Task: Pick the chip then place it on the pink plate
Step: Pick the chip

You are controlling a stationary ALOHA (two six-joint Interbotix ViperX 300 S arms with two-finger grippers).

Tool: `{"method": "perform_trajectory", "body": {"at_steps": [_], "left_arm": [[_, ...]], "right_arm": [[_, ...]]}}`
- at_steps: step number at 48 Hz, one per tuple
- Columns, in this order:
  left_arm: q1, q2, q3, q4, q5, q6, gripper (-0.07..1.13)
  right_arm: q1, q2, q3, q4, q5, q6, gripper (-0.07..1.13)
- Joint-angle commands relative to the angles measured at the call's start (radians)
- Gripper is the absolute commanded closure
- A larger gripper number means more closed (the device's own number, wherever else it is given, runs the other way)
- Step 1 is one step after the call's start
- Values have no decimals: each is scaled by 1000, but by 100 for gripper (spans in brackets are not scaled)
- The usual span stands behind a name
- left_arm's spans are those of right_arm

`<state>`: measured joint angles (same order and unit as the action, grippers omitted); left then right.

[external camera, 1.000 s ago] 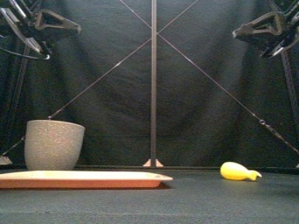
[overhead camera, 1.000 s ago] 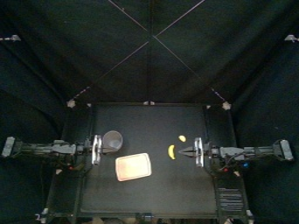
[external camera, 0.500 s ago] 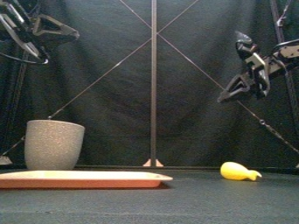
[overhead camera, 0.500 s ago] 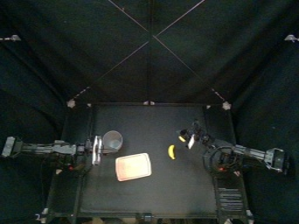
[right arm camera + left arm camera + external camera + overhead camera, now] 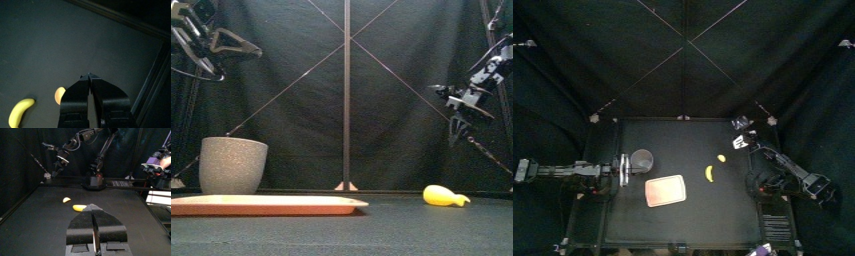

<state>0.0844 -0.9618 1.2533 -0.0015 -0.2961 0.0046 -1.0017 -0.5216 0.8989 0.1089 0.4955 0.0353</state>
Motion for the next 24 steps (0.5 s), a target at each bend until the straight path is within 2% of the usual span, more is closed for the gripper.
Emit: {"method": "perform_trajectory", "body": {"at_steps": [1, 6, 13, 18, 24], "left_arm": [[5, 5, -11, 3, -12, 2, 102], [5, 5, -6, 3, -14, 0, 102], [5, 5, 3, 2, -9, 0, 102], [8, 5, 11, 0, -9, 0, 102], [9, 5, 18, 0, -12, 0, 102]], "right_arm": [[-34, 86, -69, 25, 66, -14, 82], [-31, 218, -109, 117, 153, -20, 82], [26, 356, -123, 201, 235, -32, 82], [89, 379, -121, 267, 249, -114, 82], [123, 360, -124, 460, 298, -259, 78]]}}
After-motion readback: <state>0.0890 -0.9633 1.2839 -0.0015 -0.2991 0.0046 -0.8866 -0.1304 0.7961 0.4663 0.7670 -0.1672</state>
